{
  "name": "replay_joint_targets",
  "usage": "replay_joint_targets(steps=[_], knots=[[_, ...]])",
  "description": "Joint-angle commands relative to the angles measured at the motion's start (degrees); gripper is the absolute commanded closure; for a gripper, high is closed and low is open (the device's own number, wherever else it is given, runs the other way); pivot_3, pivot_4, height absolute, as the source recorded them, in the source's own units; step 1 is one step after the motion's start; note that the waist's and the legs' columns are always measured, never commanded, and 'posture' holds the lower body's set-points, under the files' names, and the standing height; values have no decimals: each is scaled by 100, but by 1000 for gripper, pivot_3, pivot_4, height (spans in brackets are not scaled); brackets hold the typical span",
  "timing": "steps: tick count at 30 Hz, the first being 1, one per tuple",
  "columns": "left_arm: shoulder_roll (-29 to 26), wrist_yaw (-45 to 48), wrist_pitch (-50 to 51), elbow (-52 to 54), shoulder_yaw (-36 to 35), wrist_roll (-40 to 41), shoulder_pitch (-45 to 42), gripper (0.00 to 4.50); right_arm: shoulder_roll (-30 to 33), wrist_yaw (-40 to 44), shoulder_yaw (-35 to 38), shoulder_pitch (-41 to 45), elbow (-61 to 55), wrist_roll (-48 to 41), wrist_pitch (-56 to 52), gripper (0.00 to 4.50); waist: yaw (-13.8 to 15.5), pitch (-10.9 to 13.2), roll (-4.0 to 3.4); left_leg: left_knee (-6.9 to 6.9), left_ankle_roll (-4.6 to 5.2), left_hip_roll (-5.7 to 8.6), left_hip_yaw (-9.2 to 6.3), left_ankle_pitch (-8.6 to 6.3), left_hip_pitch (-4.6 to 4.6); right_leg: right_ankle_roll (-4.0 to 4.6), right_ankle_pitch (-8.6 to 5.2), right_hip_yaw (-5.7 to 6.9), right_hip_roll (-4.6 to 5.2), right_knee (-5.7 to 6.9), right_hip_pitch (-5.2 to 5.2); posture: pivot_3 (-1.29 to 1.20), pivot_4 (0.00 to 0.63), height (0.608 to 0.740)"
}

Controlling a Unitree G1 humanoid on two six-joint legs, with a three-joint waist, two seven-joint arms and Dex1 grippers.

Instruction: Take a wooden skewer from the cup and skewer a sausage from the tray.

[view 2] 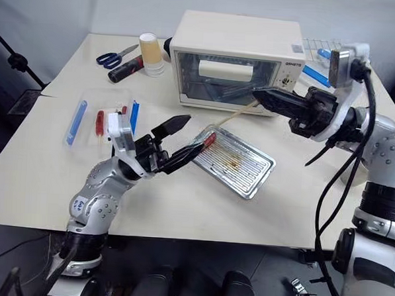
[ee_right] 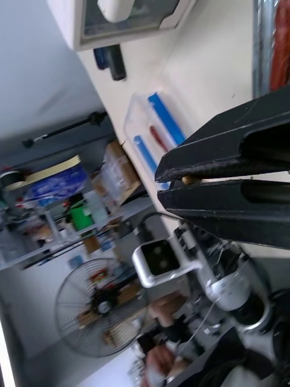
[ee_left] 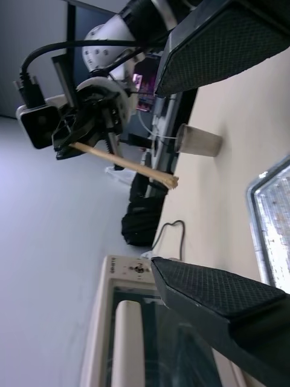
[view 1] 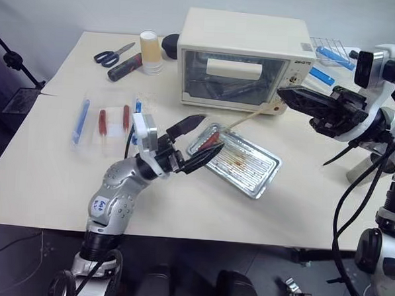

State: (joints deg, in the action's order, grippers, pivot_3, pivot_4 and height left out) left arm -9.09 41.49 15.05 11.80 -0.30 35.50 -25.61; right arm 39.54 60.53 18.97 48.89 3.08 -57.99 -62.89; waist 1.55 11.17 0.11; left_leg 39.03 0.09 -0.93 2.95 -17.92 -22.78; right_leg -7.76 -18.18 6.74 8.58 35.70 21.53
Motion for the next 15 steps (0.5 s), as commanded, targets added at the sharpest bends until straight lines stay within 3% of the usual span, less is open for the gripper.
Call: replay_joint_targets(steps=[1, 7, 10, 15], knots=[[169, -48, -109, 95, 127, 2, -144, 0, -61, -285, 242, -43, -321, -547, -303, 4479, -11, 0, 0, -2, 0, 0, 1, 0, 0, 0, 0, -1, 0, 0, 0, 0, 150, 740], [461, -62, -167, 11, 316, -35, -323, 0, -298, -783, 272, -245, -588, -999, -413, 4479, -12, 0, 0, -1, 1, -1, 1, 0, 0, 0, 0, 1, 0, 0, 0, 0, 150, 740], [558, -88, -203, -29, 386, -66, -362, 580, -356, -903, 217, -331, -707, -1096, -383, 4500, -2, 0, 0, 0, 2, 0, 1, -1, 0, 0, 0, 1, 0, 0, 0, 0, 150, 740], [648, -86, -216, -43, 438, -61, -379, 2062, -392, -1082, 206, -417, -823, -1286, -389, 4500, -9, 0, 0, -1, 3, 0, 1, -2, -1, 0, 0, 1, 0, -1, 0, 0, 150, 740]])
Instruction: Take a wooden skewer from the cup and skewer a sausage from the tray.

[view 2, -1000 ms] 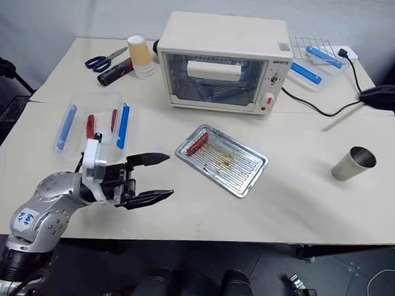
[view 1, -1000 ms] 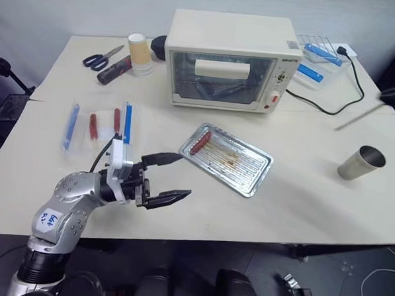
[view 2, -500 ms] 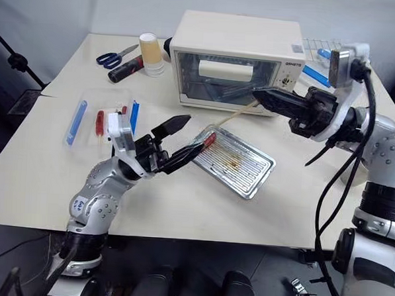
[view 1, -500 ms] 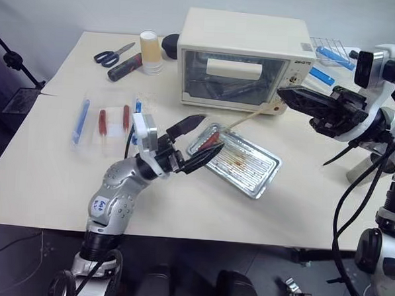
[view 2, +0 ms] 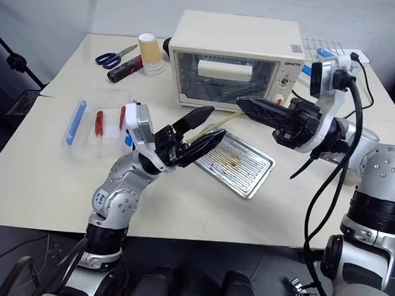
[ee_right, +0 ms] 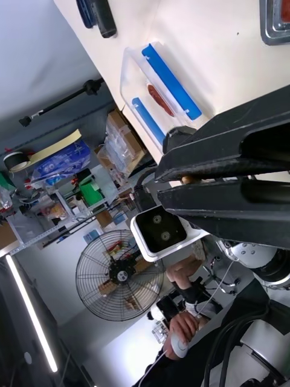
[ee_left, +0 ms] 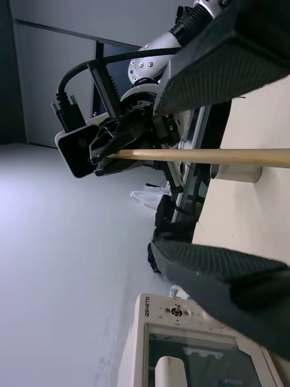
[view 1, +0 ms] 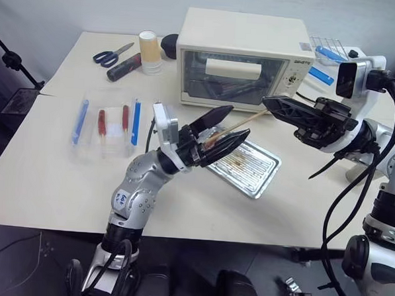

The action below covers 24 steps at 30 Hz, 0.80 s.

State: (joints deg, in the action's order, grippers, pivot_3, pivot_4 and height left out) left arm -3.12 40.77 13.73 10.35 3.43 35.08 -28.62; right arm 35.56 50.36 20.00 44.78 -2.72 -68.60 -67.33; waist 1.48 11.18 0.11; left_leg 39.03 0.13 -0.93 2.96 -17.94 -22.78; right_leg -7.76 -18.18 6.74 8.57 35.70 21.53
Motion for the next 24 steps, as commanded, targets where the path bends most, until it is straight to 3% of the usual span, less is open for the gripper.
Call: replay_joint_targets(steps=[1, 8, 13, 18, 24], knots=[[66, -15, -76, 115, 70, -11, -78, 2354, 17, -80, 96, -38, -265, -251, 55, 4500, -4, 0, 0, 0, 0, 0, 0, 0, 0, 0, 0, 0, 0, 0, 0, 0, 150, 740], [72, -30, -23, 187, 148, -15, 7, 4368, -21, -248, 110, -124, -338, -410, 115, 4500, 2, 0, 0, 0, 1, 1, 0, -1, -1, 0, 0, -1, 0, -2, 0, 0, 150, 740], [95, -197, 51, 237, 77, 37, 0, 4442, 3, -627, 178, -83, -103, -858, -189, 4500, -1, 0, 0, 0, 1, 0, 0, -1, -1, 0, 0, -1, 0, -2, 0, 0, 150, 740], [-319, -204, 155, 378, -191, 35, 93, 4500, 281, -542, 125, -388, -228, -213, 347, 3100, 2, 0, 0, -1, 1, 0, -1, -1, -1, 0, 0, 0, 0, -3, 0, 0, 150, 740], [-1864, 313, 164, 735, -978, 9, 1134, 4500, 1271, 862, -459, -1885, -382, 1968, 2443, 1176, -16, 0, 0, -10, 7, 1, 6, -4, -1, 0, 0, -2, 0, -12, 3, 0, 150, 740]])
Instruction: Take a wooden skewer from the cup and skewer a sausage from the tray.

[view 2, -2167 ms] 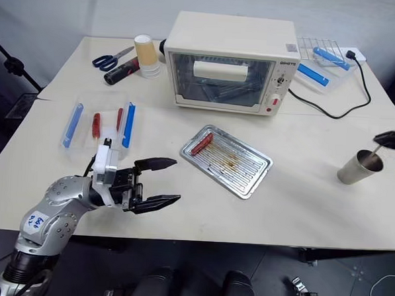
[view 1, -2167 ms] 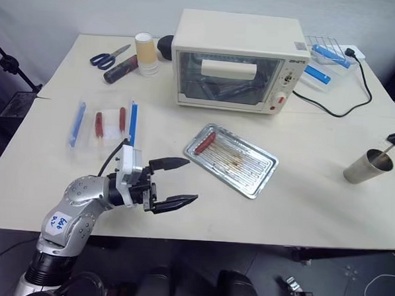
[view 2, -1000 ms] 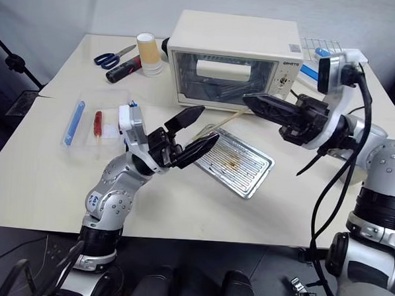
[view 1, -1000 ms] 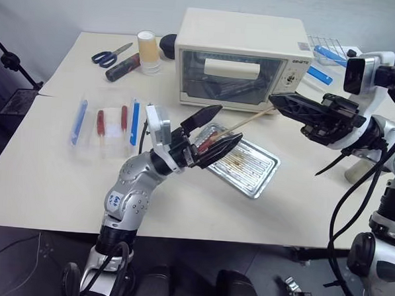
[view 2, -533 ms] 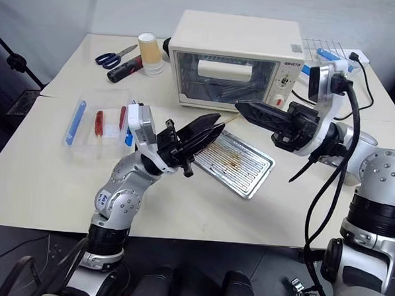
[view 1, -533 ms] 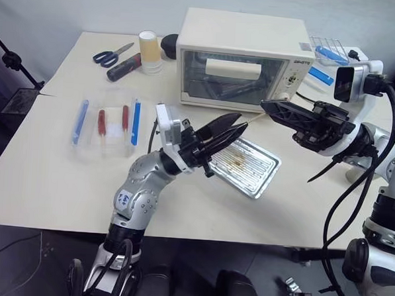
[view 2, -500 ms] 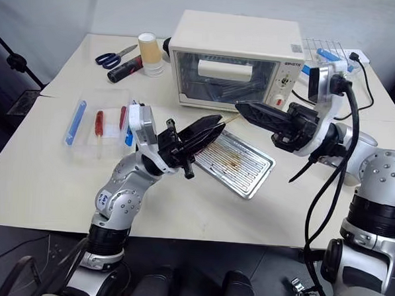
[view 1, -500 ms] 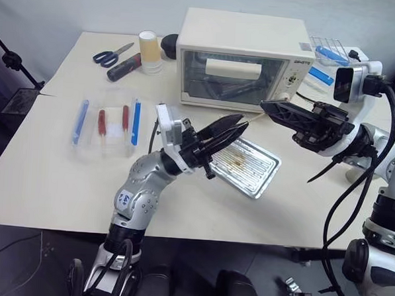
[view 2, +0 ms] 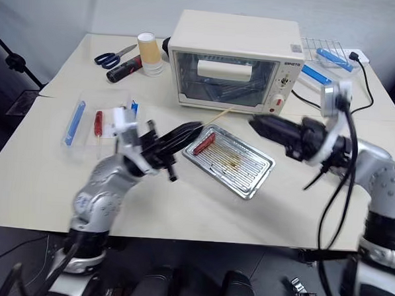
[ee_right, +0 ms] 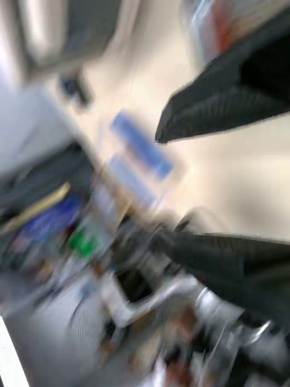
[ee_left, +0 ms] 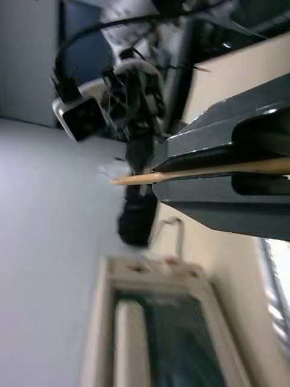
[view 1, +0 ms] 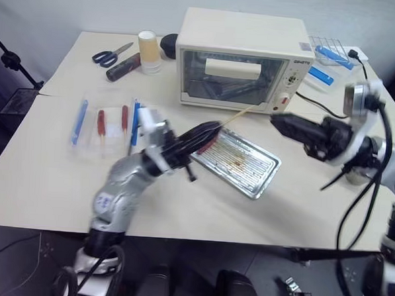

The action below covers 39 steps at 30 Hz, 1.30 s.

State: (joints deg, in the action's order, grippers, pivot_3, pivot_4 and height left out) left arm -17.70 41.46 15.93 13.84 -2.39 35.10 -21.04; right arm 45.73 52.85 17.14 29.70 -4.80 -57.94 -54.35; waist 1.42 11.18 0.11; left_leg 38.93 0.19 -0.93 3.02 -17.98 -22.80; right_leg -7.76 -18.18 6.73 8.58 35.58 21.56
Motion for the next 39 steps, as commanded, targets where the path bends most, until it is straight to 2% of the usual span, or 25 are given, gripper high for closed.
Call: replay_joint_targets(steps=[1, 3, 4, 7, 10, 14, 16, 19, 21, 24, 30, 39], knots=[[-577, 259, -53, 439, -555, 51, 572, 4500, 361, 819, -298, -593, -146, 1281, 1594, 835, -16, 0, 0, -1, 0, -1, 3, 0, 1, 0, 0, -2, 0, -2, 1, 0, 150, 740], [-847, 243, 0, 580, -862, 172, 926, 4500, 580, 1266, -566, -967, -58, 1950, 2399, 204, -12, 0, 0, -2, 0, 0, 7, 0, 3, 0, 0, -6, 0, -1, 1, 0, 150, 740], [-957, 207, 17, 670, -1067, 215, 1159, 4500, 616, 1402, -653, -1127, 17, 2207, 2749, 92, -12, 0, 0, 0, 0, -1, 6, 0, 4, 0, 0, -6, 0, 0, 1, 0, 150, 740], [-1093, 37, 19, 899, -1559, 268, 1771, 4500, 468, 1447, -780, -1272, 248, 2565, 3246, 92, -12, 0, 0, 3, 0, -2, 6, 0, 9, -2, 1, -9, 0, 0, -5, 0, 150, 740], [-977, -338, 33, 1098, -1912, 342, 2182, 4500, 272, 1298, -1095, -1036, 392, 3033, 3646, 92, -12, 0, 1, 1, -1, -4, 7, -1, 15, -2, 1, -13, 1, 1, -7, 0, 150, 740], [-790, -642, 26, 1235, -2092, 388, 2490, 4500, -141, 816, -1532, -357, 314, 3274, 3190, 92, -15, 0, 0, 2, -4, -8, -1, -3, 24, -2, 1, -23, 0, 3, -8, 0, 150, 740], [-740, -722, 31, 1258, -2099, 384, 2554, 4500, -449, 481, -1834, 137, 297, 3353, 2631, 92, -17, 0, 0, -1, -7, -8, -6, -4, 28, -2, 1, -28, -1, 4, -7, 0, 150, 740], [-706, -784, 13, 1271, -2038, 368, 2572, 4500, -842, 87, -2674, 859, 343, 3942, 1957, 92, -25, 0, 0, -3, -9, -10, -8, -5, 30, -1, 1, -27, -3, 6, -6, 0, 150, 740], [-694, -814, 11, 1261, -1989, 365, 2534, 4500, -1088, 128, -3145, 1191, 551, 4405, 2376, 92, -42, 0, 0, -3, -9, -10, -8, -5, 30, -1, 1, -30, -3, 7, -3, 0, 150, 740], [-689, -820, 14, 1191, -1877, 358, 2421, 4500, -1445, 253, -3855, 1912, 1679, 5351, 3838, 92, -29, 1, 1, -6, -11, -7, -1, -7, 29, 0, 0, -25, -4, 6, -2, 0, 150, 740], [-658, -817, 29, 1182, -1763, 368, 2391, 4500, -2267, 521, -4129, 3074, 3786, 5920, 5466, 92, -128, 0, 1, -9, -10, -7, 15, -7, 26, 0, 0, -21, -4, 7, -1, 0, 150, 740], [-589, -843, 20, 1210, -1657, 349, 2385, 4500, -2891, 1369, -4043, 4265, 6459, 6334, 6247, 92, -287, 0, 2, -19, -11, -9, 13, -7, 28, 0, 0, -20, -4, 6, -2, 0, 150, 740]])
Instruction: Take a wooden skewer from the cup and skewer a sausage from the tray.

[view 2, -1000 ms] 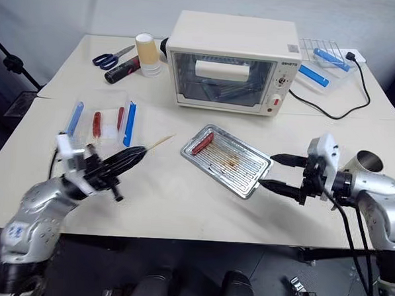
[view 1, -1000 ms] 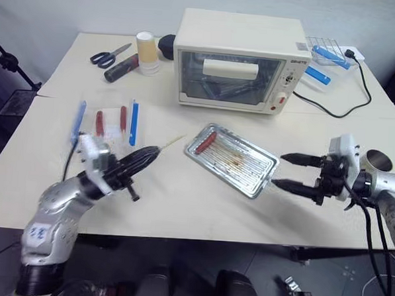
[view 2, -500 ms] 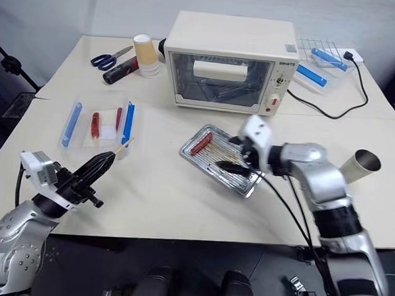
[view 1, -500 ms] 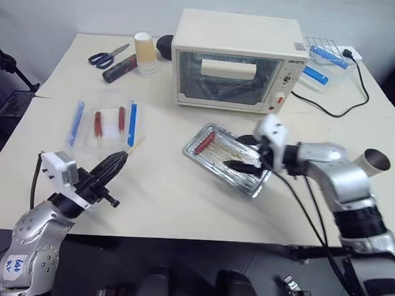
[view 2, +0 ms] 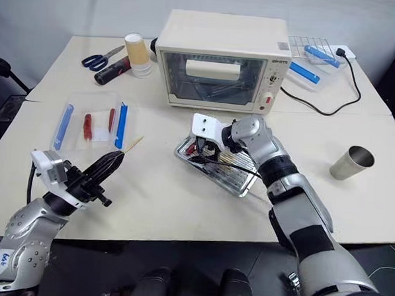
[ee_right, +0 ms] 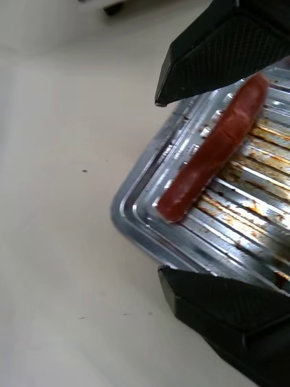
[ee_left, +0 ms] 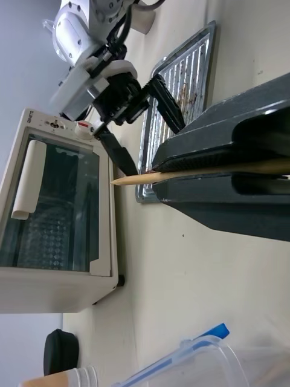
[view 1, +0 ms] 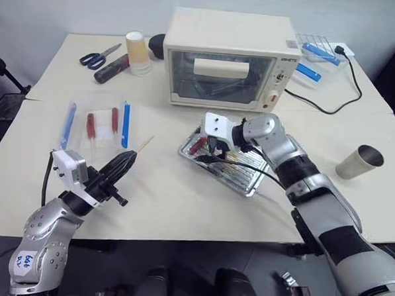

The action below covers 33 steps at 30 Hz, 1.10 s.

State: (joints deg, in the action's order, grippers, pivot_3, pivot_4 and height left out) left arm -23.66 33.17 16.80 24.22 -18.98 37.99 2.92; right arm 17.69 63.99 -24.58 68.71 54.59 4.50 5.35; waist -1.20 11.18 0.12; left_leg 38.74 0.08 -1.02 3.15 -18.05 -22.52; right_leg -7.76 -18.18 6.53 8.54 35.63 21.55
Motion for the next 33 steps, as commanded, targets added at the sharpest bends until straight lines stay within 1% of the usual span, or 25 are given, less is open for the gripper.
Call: replay_joint_targets(steps=[1, 5, 9, 15, 19, 21, 24, 27, 33], knots=[[11, -15, -70, 166, 11, 57, -21, 4500, -134, 344, 144, 451, 714, 130, 332, 92, -41, 0, 0, -1, 0, 0, -1, 0, 0, 0, 0, 0, 0, 0, 0, 0, 150, 740], [18, -11, -85, 148, 32, 51, -46, 4500, -225, 658, 61, 688, 1216, 408, 358, 92, -61, 0, 0, -21, -2, -1, -14, 1, 14, 1, -1, -8, 0, -1, 0, 0, 150, 740], [18, -5, -94, 140, 47, 51, -56, 4500, -276, 933, 129, 831, 1351, 525, 287, 92, -61, 0, -1, -24, -3, -1, -23, 2, 18, 2, -1, -17, 0, -1, 2, 0, 150, 740], [29, -29, -84, 180, 83, 54, -37, 4500, -123, 1564, 96, 814, 1127, 658, 166, 92, -52, 0, -1, -26, -3, 0, -28, 2, 18, 2, -1, -20, 1, -2, 2, 0, 150, 740], [31, -43, -85, 199, 79, 45, -3, 4500, 25, 1874, 207, 892, 811, 613, 96, 92, -54, 1, -2, -27, -3, 0, -28, 2, 19, 2, -1, -20, 1, -2, 2, 0, 150, 740], [34, -57, -89, 201, 65, 46, 7, 4500, -6, 1758, 379, 947, 678, 484, 116, 92, -55, 1, -2, -28, -3, 0, -28, 2, 19, 2, -1, -20, 1, -4, 2, 0, 150, 740], [42, -69, -107, 188, 69, 40, 9, 4500, -164, 1320, 551, 935, 673, 452, 506, 92, -64, 1, -2, -33, -5, 0, -28, 3, 21, 2, -1, -19, 0, -3, 2, 0, 150, 740], [89, -98, -127, 173, 128, 6, -28, 4500, -432, 731, 582, 875, 923, 593, 837, 92, -74, 1, -2, -45, -10, -1, -25, 5, 25, 3, -2, -21, 0, -4, 5, 0, 150, 740], [122, -120, -139, 140, 177, -3, -75, 4500, -767, 83, 577, 845, 1470, 803, 971, 92, -52, 1, -2, -45, -12, 1, -26, 6, 25, 4, -2, -22, 1, -3, 5, 0, 150, 740]])
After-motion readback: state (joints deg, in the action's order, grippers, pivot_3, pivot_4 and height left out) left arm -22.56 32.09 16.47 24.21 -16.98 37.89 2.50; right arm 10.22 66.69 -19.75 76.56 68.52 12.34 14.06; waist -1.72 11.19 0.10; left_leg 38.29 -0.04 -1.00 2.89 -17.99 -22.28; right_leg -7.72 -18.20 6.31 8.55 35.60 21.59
